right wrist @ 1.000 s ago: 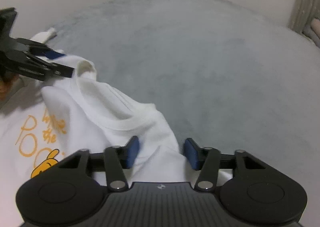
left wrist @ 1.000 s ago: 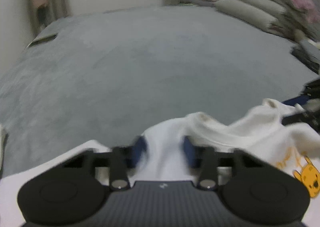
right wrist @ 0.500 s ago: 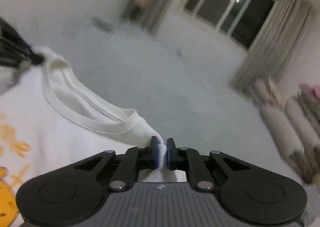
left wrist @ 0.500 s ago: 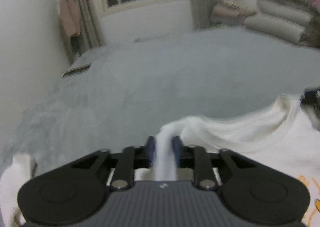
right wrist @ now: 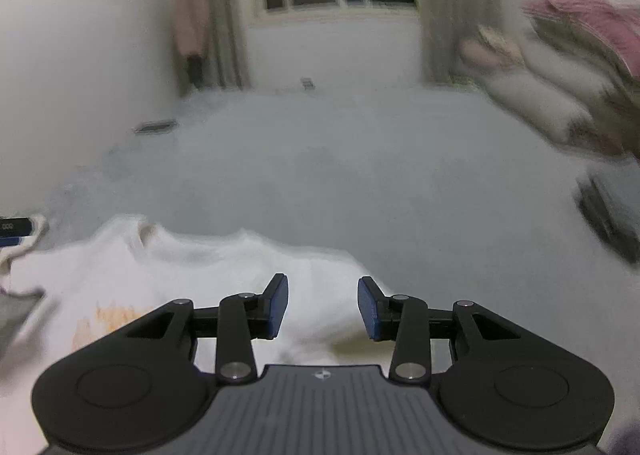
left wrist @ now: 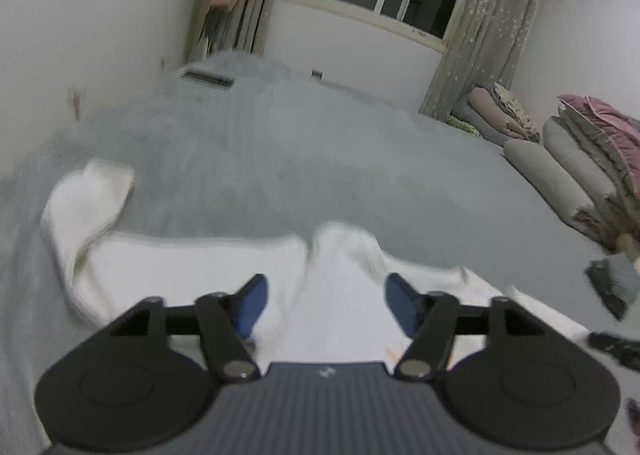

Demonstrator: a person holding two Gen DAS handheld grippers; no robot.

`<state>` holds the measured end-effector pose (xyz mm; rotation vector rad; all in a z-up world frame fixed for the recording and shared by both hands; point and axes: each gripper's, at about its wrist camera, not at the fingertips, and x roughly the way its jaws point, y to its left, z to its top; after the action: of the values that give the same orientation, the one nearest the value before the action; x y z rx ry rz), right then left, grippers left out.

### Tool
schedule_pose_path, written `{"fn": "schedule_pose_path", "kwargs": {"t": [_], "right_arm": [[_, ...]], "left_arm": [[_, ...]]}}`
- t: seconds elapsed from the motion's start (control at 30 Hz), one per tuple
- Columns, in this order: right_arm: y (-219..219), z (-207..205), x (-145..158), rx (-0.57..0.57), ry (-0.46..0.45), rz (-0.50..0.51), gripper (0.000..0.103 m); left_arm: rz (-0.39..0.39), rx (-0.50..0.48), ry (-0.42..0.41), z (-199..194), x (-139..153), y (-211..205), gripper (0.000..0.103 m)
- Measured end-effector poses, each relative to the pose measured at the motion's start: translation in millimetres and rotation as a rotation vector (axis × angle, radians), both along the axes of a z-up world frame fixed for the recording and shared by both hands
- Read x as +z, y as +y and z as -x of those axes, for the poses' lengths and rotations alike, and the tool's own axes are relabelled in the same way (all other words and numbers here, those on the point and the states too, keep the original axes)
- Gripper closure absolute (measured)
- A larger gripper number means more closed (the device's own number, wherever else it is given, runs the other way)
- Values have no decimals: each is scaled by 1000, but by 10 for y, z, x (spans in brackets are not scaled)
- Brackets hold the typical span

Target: Fold clothes

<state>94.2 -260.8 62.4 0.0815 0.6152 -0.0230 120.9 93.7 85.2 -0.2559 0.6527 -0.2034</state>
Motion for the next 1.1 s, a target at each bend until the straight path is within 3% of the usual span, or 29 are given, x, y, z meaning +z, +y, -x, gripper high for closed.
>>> {"fn": "schedule_pose_path", "kwargs": {"t": [0.1, 0.23, 0.33, 0.4, 0.43, 0.5, 0.57, 0.67, 0.77, 0.87, 0.9, 0.97, 1.1], "right_arm": [[-257, 275, -132, -51, 50, -77, 65], [-511, 309, -344, -63, 154, -178, 65], [-500, 251, -463, -56, 132, -201, 65], [-399, 206, -503, -8, 119, -118, 78], [-350, 182, -519, 16, 112, -75, 89], [-286, 101, -433, 33, 107, 45, 95], [-207, 57, -236, 12, 42, 262, 95], [-21, 12, 136, -32, -106, 705, 95], [150, -51, 347, -75, -262, 1049, 95], [229, -101, 163, -110, -298, 1242, 95], [227, -104, 12, -109, -270, 1270, 95], [203, -98, -307, -86, -175, 1267, 95], [97, 78, -716, -38, 43, 920, 95]], "left_arm": [[13, -1, 18, 232, -109, -28, 30], [-58, -10, 52, 317, -434, -139, 28], [-111, -17, 77, 382, -678, -222, 28], [-147, -23, 87, 425, -816, -280, 28], [-160, -29, 78, 441, -828, -299, 28], [-153, -33, 76, 452, -836, -285, 27], [-136, -31, 78, 463, -830, -271, 27], [-130, -30, 80, 475, -805, -272, 27], [-130, -34, 80, 475, -803, -278, 25], [-123, -38, 81, 469, -802, -267, 24], [-122, -40, 81, 468, -802, -266, 24], [-124, -42, 81, 470, -802, -274, 23], [-129, -48, 81, 472, -803, -288, 23]]}}
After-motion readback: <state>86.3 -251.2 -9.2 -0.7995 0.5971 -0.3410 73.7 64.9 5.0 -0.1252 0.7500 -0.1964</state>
